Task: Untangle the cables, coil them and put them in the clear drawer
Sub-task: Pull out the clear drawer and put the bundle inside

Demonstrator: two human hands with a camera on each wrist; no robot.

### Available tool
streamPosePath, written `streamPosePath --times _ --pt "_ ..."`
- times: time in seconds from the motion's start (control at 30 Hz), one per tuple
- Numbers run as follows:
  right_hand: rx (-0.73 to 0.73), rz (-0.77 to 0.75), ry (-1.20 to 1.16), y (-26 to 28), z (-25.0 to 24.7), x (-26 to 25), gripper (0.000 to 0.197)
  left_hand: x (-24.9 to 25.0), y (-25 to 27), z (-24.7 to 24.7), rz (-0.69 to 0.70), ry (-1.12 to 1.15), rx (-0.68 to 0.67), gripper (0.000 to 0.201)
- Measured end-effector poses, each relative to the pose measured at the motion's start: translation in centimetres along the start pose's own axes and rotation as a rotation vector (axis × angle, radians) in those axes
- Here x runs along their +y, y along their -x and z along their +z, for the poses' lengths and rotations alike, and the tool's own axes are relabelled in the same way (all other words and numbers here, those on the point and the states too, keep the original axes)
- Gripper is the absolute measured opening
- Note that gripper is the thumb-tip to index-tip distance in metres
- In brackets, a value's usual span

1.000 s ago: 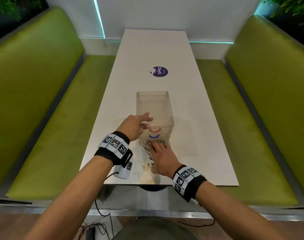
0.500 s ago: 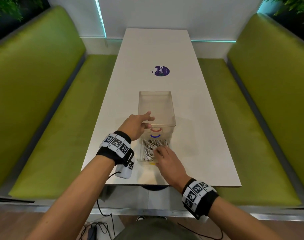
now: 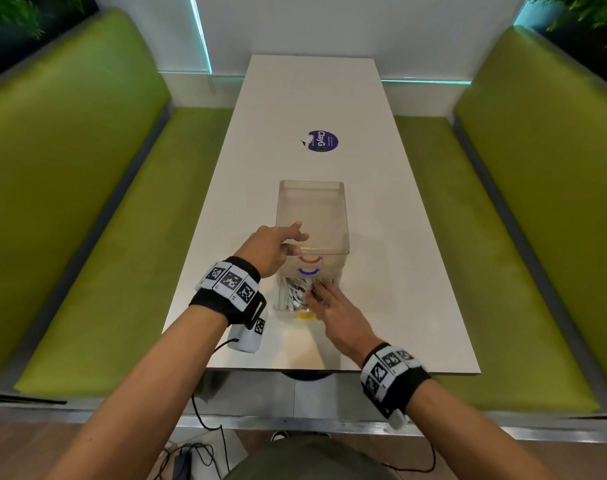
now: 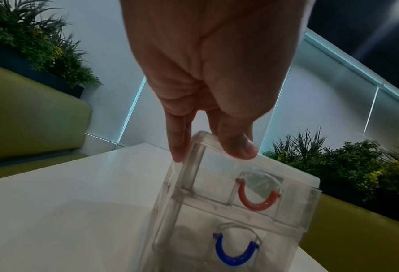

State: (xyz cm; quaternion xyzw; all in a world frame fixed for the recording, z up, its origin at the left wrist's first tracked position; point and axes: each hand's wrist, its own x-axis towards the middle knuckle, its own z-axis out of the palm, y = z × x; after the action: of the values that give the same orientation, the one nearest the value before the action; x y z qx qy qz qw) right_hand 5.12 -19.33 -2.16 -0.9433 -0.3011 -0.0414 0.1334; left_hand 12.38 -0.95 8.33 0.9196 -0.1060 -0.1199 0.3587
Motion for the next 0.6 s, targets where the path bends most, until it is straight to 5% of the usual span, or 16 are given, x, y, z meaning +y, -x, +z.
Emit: streamPosePath --times 0.13,0.43,0.53,0.6 --pt "0.052 0.022 0.032 0.2 -0.6 -0.2 0.038 0.2 -0.1 0.1 -0.026 0.005 0.022 0.05" --pt "-0.107 0.157 -0.133 -0.8 -1.1 -2.1 0.012 0.2 -0.1 0.2 -0.032 0.006 0.027 0.049" --pt "-0.296 0.212 -0.133 -1.2 0.1 -1.9 0.022 0.2 -0.1 0.2 -0.033 0.016 0.028 0.049" --pt "-0.278 0.272 -0.192 -1.8 0.3 -1.3 0.025 0.2 -0.1 0.2 -0.028 0.015 0.02 0.05"
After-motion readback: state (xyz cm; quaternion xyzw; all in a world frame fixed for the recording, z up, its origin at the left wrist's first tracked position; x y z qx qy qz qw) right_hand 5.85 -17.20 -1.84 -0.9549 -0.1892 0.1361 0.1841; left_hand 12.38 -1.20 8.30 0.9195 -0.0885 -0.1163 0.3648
